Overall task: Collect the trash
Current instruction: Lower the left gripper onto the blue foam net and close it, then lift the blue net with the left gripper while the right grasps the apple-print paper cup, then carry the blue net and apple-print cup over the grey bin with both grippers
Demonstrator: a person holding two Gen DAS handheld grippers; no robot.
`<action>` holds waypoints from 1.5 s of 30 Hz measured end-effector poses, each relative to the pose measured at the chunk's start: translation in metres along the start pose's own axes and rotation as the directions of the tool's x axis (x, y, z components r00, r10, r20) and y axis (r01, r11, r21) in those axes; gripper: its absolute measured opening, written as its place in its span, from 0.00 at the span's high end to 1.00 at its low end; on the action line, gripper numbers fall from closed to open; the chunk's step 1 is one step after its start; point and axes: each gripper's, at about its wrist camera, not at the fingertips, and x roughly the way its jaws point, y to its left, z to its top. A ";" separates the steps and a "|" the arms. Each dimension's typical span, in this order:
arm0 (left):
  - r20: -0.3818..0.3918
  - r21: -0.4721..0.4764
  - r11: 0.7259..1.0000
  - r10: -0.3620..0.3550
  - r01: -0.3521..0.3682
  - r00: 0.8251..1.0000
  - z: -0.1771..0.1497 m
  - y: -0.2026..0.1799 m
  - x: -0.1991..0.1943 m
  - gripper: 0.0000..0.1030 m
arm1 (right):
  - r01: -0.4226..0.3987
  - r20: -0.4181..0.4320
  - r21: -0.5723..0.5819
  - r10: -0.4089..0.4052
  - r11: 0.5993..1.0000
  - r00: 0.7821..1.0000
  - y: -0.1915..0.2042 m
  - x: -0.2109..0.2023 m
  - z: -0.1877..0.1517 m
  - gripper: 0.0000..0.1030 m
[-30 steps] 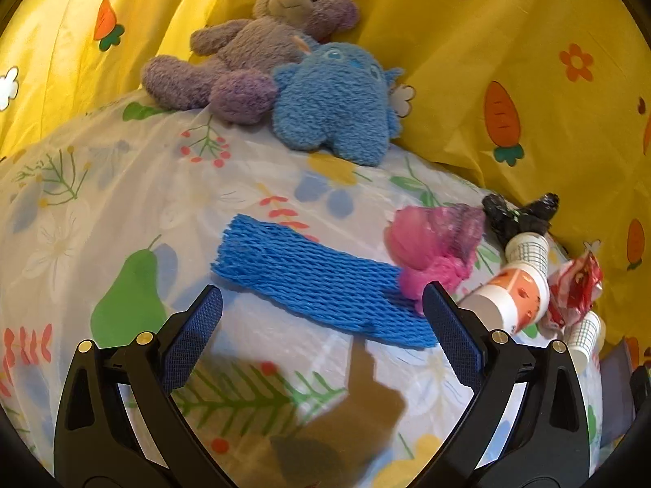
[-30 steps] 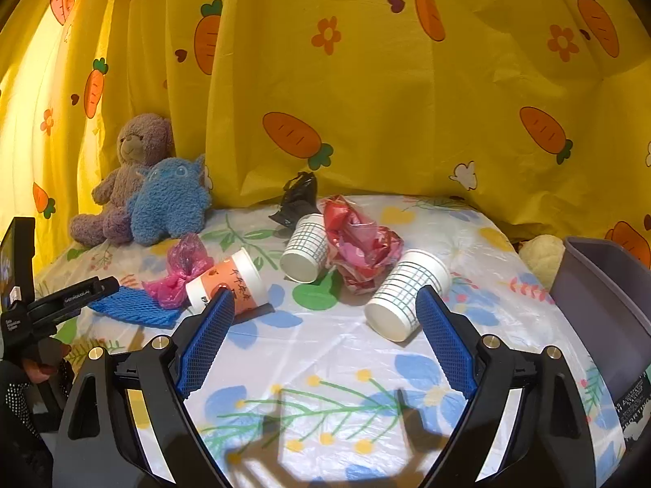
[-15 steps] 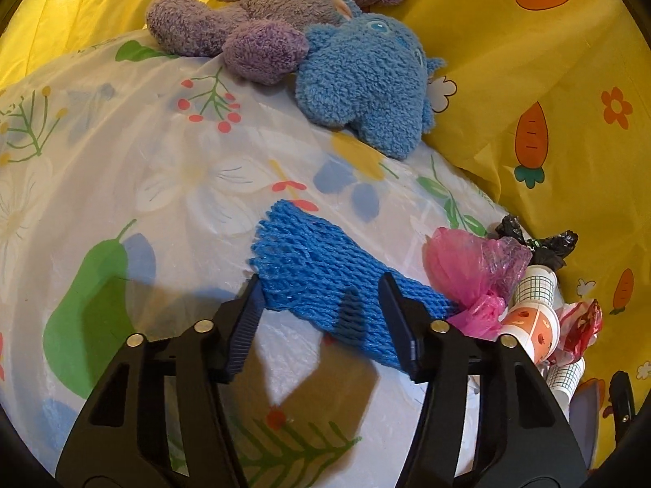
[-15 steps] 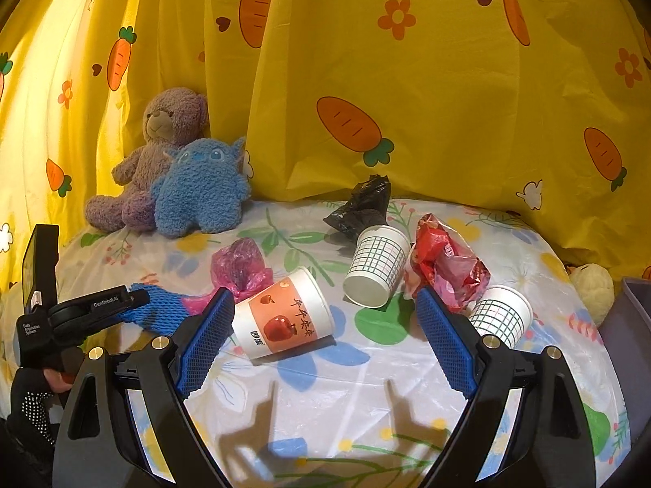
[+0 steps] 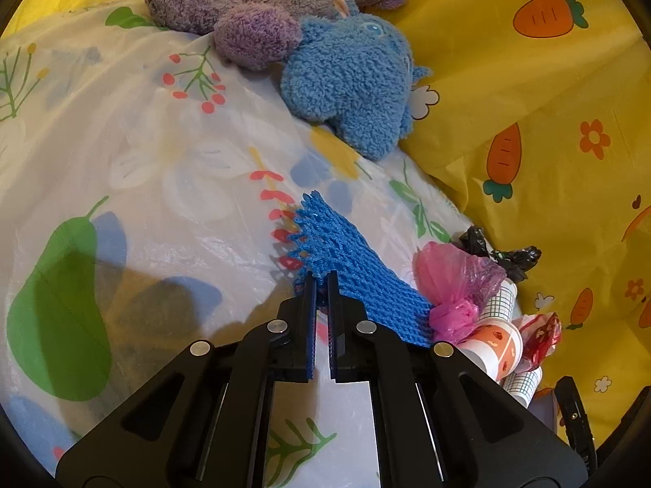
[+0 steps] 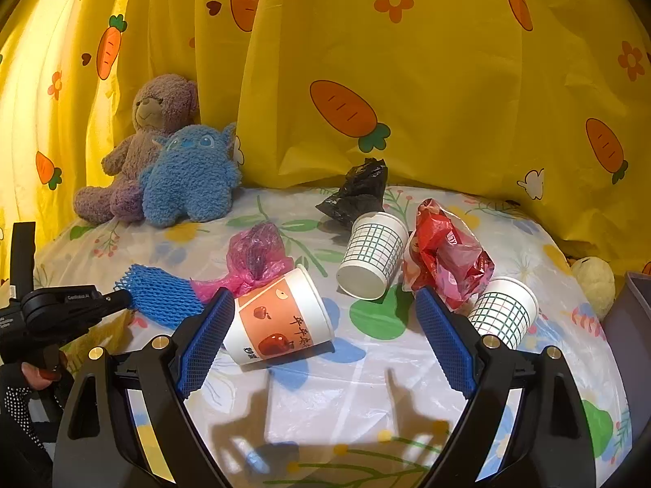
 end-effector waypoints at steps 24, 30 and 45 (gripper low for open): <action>0.216 0.183 0.982 -0.080 0.040 0.973 -0.003 -0.051 -0.083 0.97 | -0.102 -0.177 -0.152 0.074 0.983 0.981 0.035 0.070 -0.012 0.07; 0.213 0.203 0.978 -0.088 0.044 0.973 -0.008 -0.055 -0.083 0.97 | -0.092 -0.187 -0.169 0.060 0.981 0.980 0.039 0.076 -0.016 0.18; 0.233 0.254 0.964 -0.140 0.079 0.962 -0.019 -0.074 -0.103 0.97 | -0.084 -0.062 -0.104 0.078 0.991 0.995 0.021 0.019 -0.013 0.20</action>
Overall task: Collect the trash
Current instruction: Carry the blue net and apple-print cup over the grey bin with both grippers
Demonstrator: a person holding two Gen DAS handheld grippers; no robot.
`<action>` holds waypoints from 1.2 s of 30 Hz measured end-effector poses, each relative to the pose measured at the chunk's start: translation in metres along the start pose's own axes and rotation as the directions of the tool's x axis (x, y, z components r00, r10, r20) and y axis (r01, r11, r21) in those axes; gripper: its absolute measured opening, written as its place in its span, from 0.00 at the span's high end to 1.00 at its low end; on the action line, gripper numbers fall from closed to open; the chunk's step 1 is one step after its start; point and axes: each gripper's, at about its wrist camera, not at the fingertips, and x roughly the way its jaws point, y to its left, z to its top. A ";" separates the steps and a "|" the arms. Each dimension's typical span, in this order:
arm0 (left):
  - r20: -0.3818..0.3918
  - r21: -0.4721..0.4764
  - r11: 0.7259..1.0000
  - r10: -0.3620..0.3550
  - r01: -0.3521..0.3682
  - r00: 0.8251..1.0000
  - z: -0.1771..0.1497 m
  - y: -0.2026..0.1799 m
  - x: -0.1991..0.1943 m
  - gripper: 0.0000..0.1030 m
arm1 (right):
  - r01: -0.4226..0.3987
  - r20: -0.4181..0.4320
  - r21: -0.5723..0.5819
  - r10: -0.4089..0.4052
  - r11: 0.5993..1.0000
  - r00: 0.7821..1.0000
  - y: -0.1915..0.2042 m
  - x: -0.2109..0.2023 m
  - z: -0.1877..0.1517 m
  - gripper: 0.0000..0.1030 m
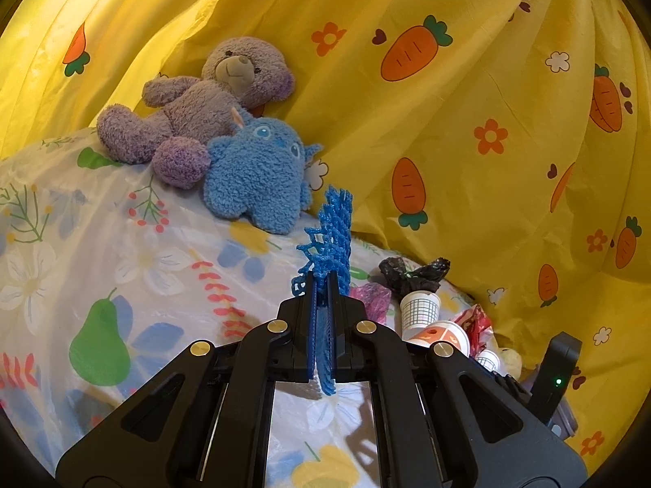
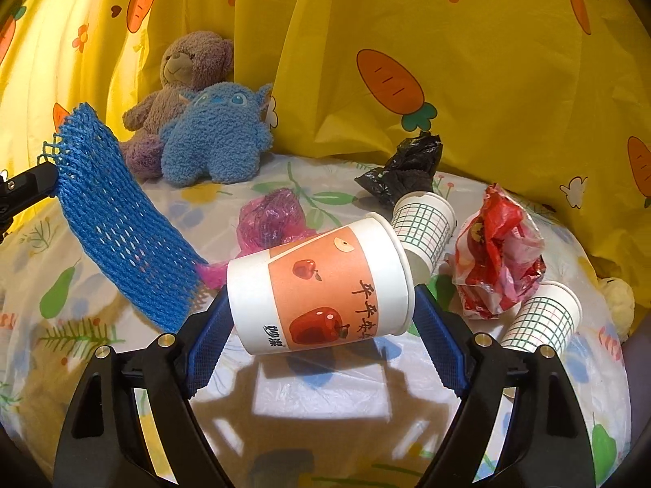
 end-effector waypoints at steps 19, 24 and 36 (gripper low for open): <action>-0.001 0.102 0.990 -0.101 0.101 0.995 -0.017 -0.060 -0.028 0.97 | 0.037 0.115 0.051 -0.042 0.998 0.992 -0.038 -0.088 -0.027 0.20; -0.019 0.118 0.984 -0.132 0.133 0.991 -0.022 -0.076 -0.029 0.97 | 0.052 0.136 0.066 -0.061 0.996 0.989 -0.051 -0.102 -0.031 0.20; -0.061 0.184 0.962 -0.193 0.201 0.979 -0.034 -0.126 -0.020 0.97 | 0.102 0.160 0.115 -0.120 0.988 0.980 -0.086 -0.127 -0.041 0.20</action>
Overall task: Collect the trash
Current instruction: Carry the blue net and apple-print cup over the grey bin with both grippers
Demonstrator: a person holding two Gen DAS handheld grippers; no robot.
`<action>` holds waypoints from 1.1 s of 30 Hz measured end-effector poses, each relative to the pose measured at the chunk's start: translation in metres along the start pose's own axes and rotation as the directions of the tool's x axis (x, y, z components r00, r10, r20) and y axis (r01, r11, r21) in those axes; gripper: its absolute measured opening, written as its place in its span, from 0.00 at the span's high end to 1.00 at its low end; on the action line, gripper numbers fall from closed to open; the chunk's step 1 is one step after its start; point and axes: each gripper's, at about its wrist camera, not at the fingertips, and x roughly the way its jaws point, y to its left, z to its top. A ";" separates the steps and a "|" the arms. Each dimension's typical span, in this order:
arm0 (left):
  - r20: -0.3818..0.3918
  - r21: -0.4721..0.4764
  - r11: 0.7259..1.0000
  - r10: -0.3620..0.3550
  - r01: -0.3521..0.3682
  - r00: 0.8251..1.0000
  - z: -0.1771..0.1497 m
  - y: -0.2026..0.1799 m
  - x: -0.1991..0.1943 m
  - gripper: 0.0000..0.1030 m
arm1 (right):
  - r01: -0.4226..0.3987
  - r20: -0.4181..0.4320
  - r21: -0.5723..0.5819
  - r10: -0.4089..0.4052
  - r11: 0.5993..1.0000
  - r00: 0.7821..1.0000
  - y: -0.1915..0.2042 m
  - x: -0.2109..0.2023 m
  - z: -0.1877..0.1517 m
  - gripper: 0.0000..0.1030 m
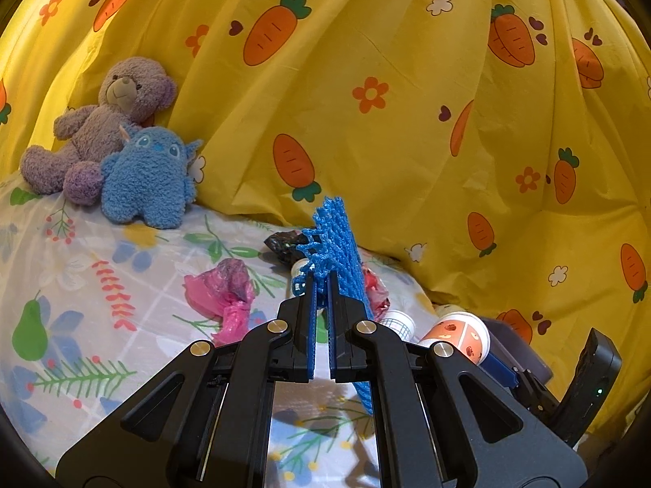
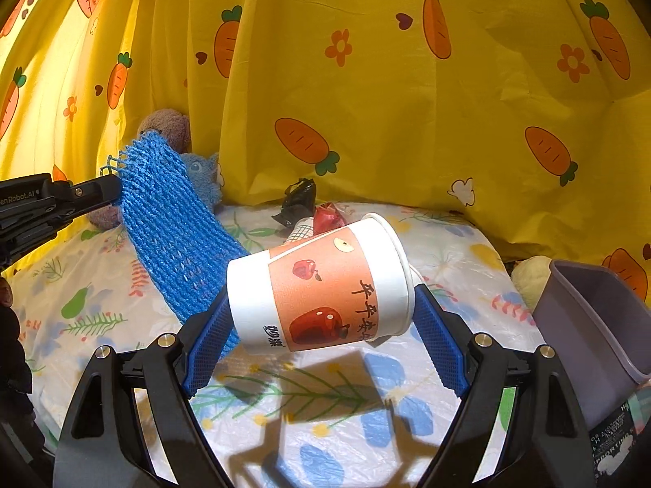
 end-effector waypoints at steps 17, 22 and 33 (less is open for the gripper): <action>-0.055 0.112 0.984 -0.134 0.140 0.989 0.001 -0.087 0.038 0.97 | 0.120 0.029 0.069 -0.122 0.990 0.992 -0.066 -0.029 0.000 0.20; -0.091 0.141 0.965 -0.212 0.223 0.973 0.002 -0.123 0.056 0.97 | 0.182 0.042 0.105 -0.187 0.978 0.981 -0.097 -0.041 0.001 0.20; -0.157 0.213 0.899 -0.355 0.382 0.922 0.002 -0.218 0.101 0.97 | 0.404 0.034 0.210 -0.420 0.890 0.907 -0.186 -0.066 0.000 0.20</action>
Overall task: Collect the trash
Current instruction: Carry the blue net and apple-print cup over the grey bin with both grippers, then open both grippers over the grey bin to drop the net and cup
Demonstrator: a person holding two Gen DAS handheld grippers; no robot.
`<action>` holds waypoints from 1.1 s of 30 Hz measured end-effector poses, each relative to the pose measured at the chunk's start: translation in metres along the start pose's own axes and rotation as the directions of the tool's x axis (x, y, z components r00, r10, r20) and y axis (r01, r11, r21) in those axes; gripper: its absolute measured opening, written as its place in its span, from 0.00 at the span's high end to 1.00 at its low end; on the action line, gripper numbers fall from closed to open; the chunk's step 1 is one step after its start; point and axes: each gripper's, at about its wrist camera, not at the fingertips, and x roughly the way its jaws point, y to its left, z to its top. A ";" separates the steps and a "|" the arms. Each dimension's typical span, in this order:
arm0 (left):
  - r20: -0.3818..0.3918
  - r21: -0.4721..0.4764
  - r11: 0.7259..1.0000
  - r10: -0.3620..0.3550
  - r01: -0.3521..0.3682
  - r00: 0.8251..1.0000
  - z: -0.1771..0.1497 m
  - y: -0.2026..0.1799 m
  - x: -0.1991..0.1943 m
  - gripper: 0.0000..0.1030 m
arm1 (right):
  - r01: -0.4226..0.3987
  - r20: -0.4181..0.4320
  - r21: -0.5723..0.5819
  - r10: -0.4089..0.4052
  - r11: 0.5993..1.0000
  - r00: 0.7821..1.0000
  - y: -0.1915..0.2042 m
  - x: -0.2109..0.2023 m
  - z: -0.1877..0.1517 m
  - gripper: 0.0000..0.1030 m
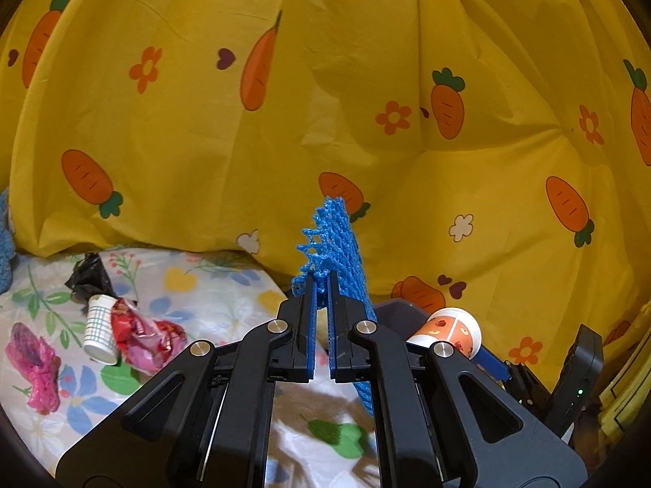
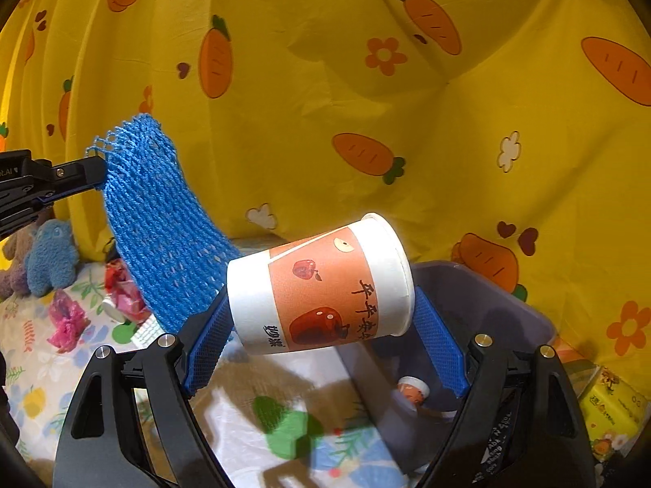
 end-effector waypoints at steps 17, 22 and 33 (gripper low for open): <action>-0.123 0.057 0.990 -0.118 0.126 0.985 -0.024 -0.066 0.122 0.97 | 0.184 -0.071 0.094 -0.178 0.978 0.982 -0.070 0.029 -0.016 0.20; -0.181 0.066 0.985 -0.144 0.158 0.973 -0.041 -0.074 0.144 0.97 | 0.202 -0.095 0.100 -0.192 0.974 0.977 -0.077 0.037 -0.022 0.20; -0.231 0.055 0.984 -0.154 0.171 0.961 -0.056 -0.072 0.168 0.97 | 0.205 -0.130 0.087 -0.193 0.975 0.972 -0.078 0.051 -0.031 0.20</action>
